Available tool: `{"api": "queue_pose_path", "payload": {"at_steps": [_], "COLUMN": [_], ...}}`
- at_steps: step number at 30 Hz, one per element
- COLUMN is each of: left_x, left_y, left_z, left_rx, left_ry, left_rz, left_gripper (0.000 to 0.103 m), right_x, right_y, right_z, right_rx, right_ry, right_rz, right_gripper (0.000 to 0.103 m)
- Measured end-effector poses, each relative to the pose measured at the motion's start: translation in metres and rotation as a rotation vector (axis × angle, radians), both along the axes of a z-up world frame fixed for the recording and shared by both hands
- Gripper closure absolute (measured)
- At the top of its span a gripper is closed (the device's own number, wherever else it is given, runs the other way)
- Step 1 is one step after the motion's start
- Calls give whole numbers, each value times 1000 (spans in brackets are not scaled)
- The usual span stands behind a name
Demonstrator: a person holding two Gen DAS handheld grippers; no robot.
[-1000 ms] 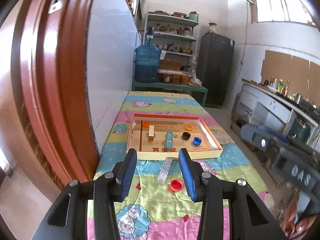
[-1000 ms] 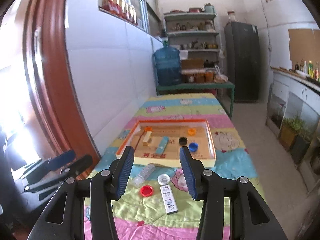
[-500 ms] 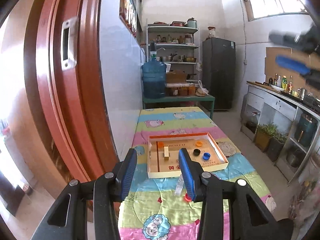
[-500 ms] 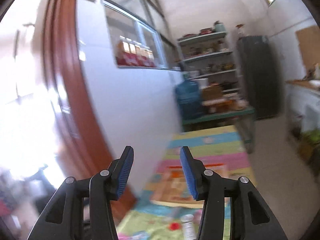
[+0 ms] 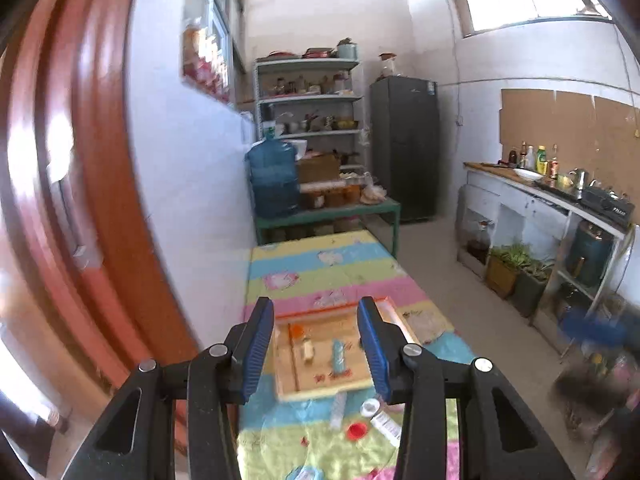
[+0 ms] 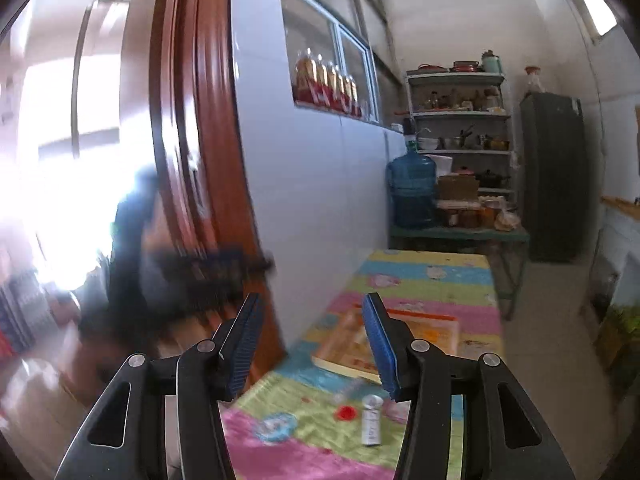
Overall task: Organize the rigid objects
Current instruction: 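Raise both open tools away from the box lid and swing back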
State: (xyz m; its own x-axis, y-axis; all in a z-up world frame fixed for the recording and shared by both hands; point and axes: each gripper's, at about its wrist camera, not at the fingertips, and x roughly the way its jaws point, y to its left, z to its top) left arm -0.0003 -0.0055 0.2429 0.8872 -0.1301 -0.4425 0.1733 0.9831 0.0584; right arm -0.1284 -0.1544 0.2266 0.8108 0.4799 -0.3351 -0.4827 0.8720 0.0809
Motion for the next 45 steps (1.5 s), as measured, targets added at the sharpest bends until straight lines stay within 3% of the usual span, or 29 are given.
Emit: {"api": "queue_pose_path", "payload": {"at_steps": [3, 7, 15, 20, 26, 31, 34, 39, 45], "left_x": [17, 36, 57, 66, 35, -18, -30, -12, 4], "left_y": [-21, -35, -31, -45, -82, -87, -74, -37, 16], "left_z": [10, 17, -1, -13, -13, -7, -35, -121, -216], "left_rx": [2, 93, 57, 58, 58, -22, -42, 18, -136], "left_ry": [-11, -48, -71, -38, -36, 18, 30, 21, 113], "left_rz": [-66, -128, -256, -301, -369, -359, -376, -207, -27], "left_gripper": [60, 60, 60, 60, 60, 60, 60, 60, 60], "right_x": [12, 36, 61, 60, 54, 45, 59, 97, 112], "right_y": [-5, -12, -22, -27, -38, -43, -36, -13, 22], "right_z": [-21, -44, -65, -72, -73, -75, -96, -158, -236], "right_rx": [-1, 67, 80, 69, 95, 79, 57, 3, -128], "right_ry": [8, 65, 87, 79, 95, 97, 151, 217, 281], "right_rz": [-46, -23, -57, -85, -110, -172, -221, -223, -182], "right_gripper": [51, 50, 51, 51, 50, 49, 48, 47, 47]}}
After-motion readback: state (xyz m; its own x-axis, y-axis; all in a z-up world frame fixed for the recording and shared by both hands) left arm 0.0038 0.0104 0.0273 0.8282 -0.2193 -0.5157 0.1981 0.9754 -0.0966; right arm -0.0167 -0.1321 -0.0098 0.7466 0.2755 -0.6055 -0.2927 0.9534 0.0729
